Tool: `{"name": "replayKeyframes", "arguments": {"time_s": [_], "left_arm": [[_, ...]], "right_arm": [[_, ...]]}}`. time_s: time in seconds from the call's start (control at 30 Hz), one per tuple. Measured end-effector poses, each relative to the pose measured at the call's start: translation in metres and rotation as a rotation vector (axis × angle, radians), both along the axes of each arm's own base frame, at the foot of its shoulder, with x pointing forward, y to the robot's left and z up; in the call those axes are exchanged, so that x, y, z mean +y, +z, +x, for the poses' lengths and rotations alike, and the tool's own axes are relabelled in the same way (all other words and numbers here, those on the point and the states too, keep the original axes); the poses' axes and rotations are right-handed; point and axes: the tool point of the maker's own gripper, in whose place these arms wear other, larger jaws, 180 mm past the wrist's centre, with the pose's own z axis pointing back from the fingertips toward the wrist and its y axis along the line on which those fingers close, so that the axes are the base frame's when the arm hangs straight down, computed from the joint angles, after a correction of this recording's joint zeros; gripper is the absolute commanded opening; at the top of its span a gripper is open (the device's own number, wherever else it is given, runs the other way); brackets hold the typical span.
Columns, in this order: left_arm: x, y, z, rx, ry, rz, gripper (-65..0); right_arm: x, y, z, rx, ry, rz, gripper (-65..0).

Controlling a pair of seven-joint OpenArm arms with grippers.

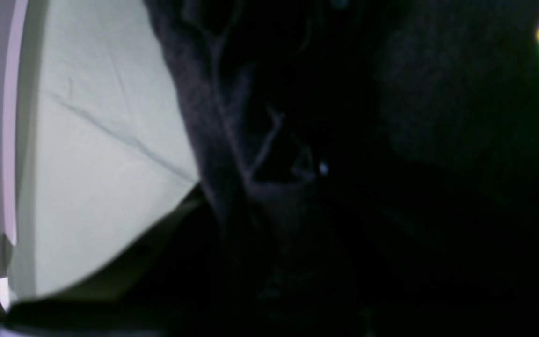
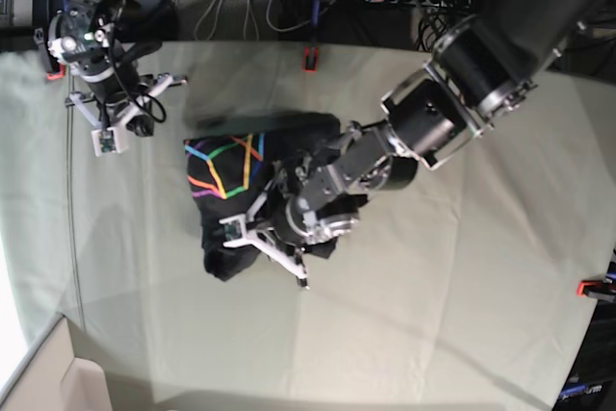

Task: Layout the t-shirt on the table in an organized manner, then fold the t-shirt properly
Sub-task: 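Grasp the stack edge with the left gripper and fold it under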

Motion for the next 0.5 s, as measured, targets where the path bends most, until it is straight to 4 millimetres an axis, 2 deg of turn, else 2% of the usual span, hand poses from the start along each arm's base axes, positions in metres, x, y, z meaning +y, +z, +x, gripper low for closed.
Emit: {"name": "replayKeyframes", "arguments": {"time_s": [0.1,0.3,0.37,0.5], "left_arm": [[0.006,-0.006,0.0,0.008,0.007,0.014,-52.5],[0.007,-0.002,0.004,-0.012,0.011,0.015,-29.1],[0.008,0.0,0.007,-0.019,0.012,0.016,-23.5],[0.006,0.008,0.011,-0.038,0.008,0.011,-17.9]], "right_arm": [[-0.001,0.0,0.0,0.001,0.001,-0.003,-65.0],[-0.001,0.0,0.0,0.0,0.001,-0.003,-65.0],[-0.001,0.0,0.0,0.0,0.001,-0.003,-65.0],[-0.001,0.0,0.0,0.001,0.0,-0.003,-65.0]]}}
